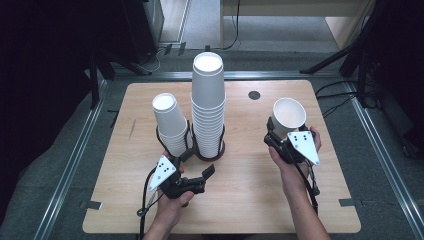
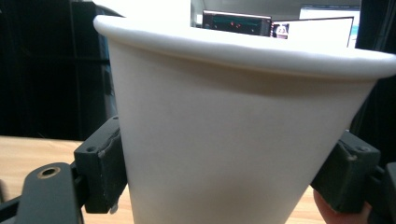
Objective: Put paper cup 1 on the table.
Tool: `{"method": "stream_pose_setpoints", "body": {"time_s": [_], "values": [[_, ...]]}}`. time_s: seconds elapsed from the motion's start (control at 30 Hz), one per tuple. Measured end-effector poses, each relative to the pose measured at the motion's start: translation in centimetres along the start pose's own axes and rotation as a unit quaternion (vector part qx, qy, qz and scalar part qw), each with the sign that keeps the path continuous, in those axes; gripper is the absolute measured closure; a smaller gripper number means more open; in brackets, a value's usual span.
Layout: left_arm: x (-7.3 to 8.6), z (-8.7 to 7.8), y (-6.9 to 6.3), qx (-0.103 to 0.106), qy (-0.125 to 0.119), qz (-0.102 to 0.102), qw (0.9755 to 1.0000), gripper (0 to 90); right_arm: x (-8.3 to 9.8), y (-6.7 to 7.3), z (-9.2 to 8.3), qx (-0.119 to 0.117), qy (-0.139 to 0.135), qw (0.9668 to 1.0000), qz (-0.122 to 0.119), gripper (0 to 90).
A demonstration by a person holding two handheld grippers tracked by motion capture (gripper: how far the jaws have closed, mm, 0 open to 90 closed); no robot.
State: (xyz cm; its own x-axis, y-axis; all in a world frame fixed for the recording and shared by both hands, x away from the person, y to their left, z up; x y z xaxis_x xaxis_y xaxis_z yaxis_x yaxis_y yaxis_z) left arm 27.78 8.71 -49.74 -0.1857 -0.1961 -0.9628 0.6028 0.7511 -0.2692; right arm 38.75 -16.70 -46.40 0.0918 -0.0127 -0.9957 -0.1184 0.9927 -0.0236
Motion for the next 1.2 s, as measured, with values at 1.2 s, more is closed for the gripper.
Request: {"method": "stream_pose_setpoints", "body": {"time_s": [1.2], "values": [[0.4,-2.9,3.4,-0.067,-0.003,-0.010,0.9977,7.7,8.8,-1.0,5.4,0.023,0.107,0.9939,-0.010,16.3]]}}
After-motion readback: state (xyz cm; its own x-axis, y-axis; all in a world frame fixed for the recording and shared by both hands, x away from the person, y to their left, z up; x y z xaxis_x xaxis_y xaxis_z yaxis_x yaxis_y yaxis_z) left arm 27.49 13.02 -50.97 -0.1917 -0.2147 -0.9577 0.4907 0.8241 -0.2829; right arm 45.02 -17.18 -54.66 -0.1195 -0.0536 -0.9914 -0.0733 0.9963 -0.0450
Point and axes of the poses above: each handheld gripper's, and its own axes: z roughly forward along the jaws, x roughly out of its underside, y roughly to its left, the point moved 8 cm from there along z, roughly forward along the jaws, and after that the axes turned 3 degrees about -y, right-handed, at the moved point
